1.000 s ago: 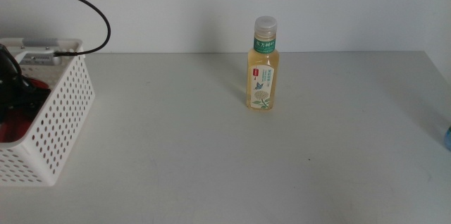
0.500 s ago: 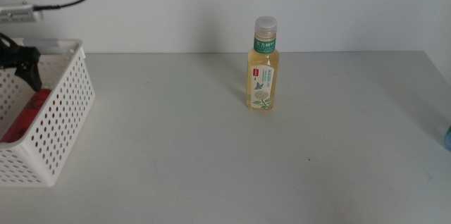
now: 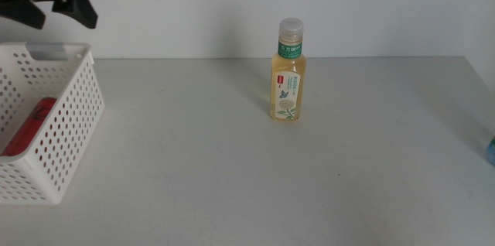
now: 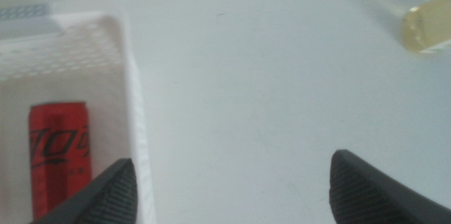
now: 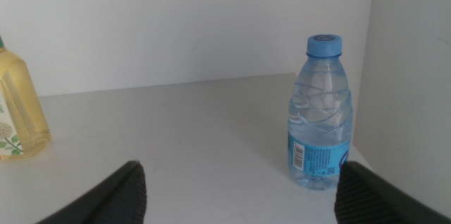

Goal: Use arms to grab the bottles and put them into the dustbin to the left of the table.

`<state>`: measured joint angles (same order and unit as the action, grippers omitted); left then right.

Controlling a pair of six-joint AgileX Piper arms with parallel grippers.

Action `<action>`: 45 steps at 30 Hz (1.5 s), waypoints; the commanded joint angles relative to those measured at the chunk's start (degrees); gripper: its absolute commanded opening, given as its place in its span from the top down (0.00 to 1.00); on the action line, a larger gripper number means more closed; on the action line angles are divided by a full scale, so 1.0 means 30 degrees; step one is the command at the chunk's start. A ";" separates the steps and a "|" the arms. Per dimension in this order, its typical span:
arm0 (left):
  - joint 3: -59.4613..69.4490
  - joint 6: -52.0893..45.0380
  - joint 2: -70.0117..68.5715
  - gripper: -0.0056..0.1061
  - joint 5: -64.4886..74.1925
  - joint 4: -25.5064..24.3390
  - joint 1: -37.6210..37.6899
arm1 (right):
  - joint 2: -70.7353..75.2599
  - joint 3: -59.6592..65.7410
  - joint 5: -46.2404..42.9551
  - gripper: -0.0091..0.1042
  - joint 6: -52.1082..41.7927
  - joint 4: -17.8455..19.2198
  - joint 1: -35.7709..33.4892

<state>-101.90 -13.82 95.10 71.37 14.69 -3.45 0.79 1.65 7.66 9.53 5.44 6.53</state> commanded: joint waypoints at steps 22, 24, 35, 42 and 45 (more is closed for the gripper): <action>1.5310 0.3045 -1.2728 0.11 -1.5489 -0.3507 1.1606 | 0.0401 -0.0182 -0.1345 0.09 -0.0122 0.0229 0.0097; 1.6592 0.3334 -1.3587 0.11 -1.6228 -0.3585 1.1642 | 0.0401 -0.0182 -0.1345 0.09 -0.0122 0.0229 0.0097; 1.9264 0.3379 -1.4776 0.11 -1.6505 -0.3543 1.1625 | 0.0401 -0.0182 -0.1345 0.09 -0.0122 0.0229 0.0097; 2.0762 0.2636 -1.4138 0.11 -2.0589 -0.3179 1.1920 | 0.0401 -0.0182 -0.1345 0.09 -0.0122 0.0229 0.0097; 2.2873 0.2594 -1.3649 0.11 -2.4914 -0.3143 1.2645 | 0.0401 -0.0182 -0.1345 0.09 -0.0122 0.0229 0.0097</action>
<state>-33.95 -5.85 53.87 7.50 4.33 33.29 0.79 1.65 7.66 9.53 5.44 6.53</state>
